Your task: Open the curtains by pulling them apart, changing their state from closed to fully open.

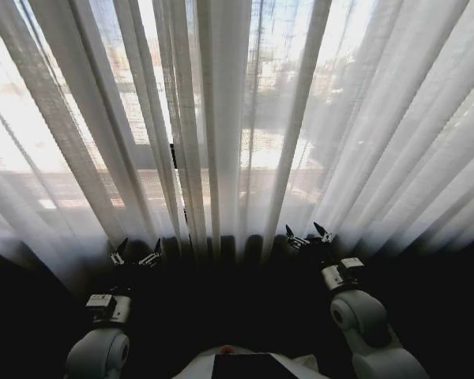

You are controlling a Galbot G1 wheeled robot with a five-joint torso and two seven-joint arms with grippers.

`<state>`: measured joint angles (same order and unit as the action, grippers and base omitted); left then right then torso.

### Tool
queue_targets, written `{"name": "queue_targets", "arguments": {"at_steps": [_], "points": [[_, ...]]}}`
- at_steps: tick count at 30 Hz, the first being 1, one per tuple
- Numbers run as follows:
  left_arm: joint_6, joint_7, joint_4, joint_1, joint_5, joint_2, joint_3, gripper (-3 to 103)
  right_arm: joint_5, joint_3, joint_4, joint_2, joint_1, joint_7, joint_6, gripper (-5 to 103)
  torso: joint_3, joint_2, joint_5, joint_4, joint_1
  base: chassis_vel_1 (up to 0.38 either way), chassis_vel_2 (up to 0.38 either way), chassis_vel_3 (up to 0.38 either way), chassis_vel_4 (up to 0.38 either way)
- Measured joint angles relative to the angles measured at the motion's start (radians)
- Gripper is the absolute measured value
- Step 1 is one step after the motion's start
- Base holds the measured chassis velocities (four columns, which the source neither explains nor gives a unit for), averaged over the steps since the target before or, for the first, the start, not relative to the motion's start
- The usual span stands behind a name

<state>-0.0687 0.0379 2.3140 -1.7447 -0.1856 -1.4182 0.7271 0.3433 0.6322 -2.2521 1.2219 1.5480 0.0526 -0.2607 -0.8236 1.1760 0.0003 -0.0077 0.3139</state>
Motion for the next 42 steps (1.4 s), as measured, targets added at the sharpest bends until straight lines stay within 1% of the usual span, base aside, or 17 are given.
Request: {"name": "queue_targets", "arguments": {"at_steps": [4,7,8,10,13,24,28,34,39,42], "points": [[0.005,0.000,-0.002,-0.001,0.000,0.000,0.000,100,-0.004,-0.007,-0.003,0.001,0.001,0.001,0.001,100,-0.001,-0.001,0.0001,-0.0001,0.002,-0.245,0.211,0.255,-0.187],[0.007,0.000,-0.002,-0.002,0.000,0.000,0.000,100,-0.011,-0.012,-0.003,0.004,0.000,0.001,0.003,100,-0.001,-0.001,-0.0003,0.0000,0.002,-0.122,0.059,0.047,-0.069],[0.007,0.000,-0.003,-0.003,-0.001,0.000,0.000,100,-0.021,-0.013,-0.003,0.005,0.000,0.000,0.004,100,0.000,-0.001,-0.0004,0.0006,0.001,0.000,0.000,0.000,0.000],[0.008,0.000,-0.003,-0.004,-0.001,0.000,0.000,100,-0.035,-0.014,-0.003,0.006,0.001,-0.005,0.004,100,0.000,0.000,-0.0004,0.0005,0.000,0.000,0.000,0.000,0.000],[0.019,0.000,-0.011,-0.004,-0.001,0.000,-0.002,100,-0.079,-0.020,-0.001,0.010,0.007,-0.010,0.004,100,0.001,0.001,0.0000,-0.0003,-0.002,0.051,-0.045,-0.041,0.023],[0.027,0.000,-0.018,-0.006,-0.001,0.000,-0.003,100,-0.087,-0.027,0.004,0.014,0.006,-0.005,0.005,100,0.000,0.000,-0.0001,0.0001,0.001,0.031,0.000,-0.030,-0.015],[0.028,0.000,-0.018,-0.005,-0.001,-0.001,-0.002,100,-0.087,-0.027,0.005,0.014,0.005,-0.004,0.005,100,0.000,0.000,0.0000,-0.0002,0.000,0.104,0.129,-0.115,-0.172],[0.028,0.000,-0.018,-0.005,0.000,-0.002,-0.003,100,-0.086,-0.030,0.006,0.012,0.003,-0.004,0.005,100,0.000,0.000,-0.0003,0.0003,0.000,0.222,0.194,-0.186,-0.191],[0.028,0.000,-0.018,-0.006,0.000,-0.003,-0.003,100,-0.086,-0.034,0.010,0.013,0.002,-0.004,0.006,100,0.000,0.000,0.0000,-0.0001,0.000,0.279,0.254,-0.285,-0.279],[0.028,0.000,-0.018,-0.006,0.001,-0.004,-0.003,100,-0.086,-0.037,0.013,0.013,0.000,-0.004,0.006,100,0.000,0.000,-0.0005,0.0001,0.000,0.256,0.252,-0.264,-0.246]]}}
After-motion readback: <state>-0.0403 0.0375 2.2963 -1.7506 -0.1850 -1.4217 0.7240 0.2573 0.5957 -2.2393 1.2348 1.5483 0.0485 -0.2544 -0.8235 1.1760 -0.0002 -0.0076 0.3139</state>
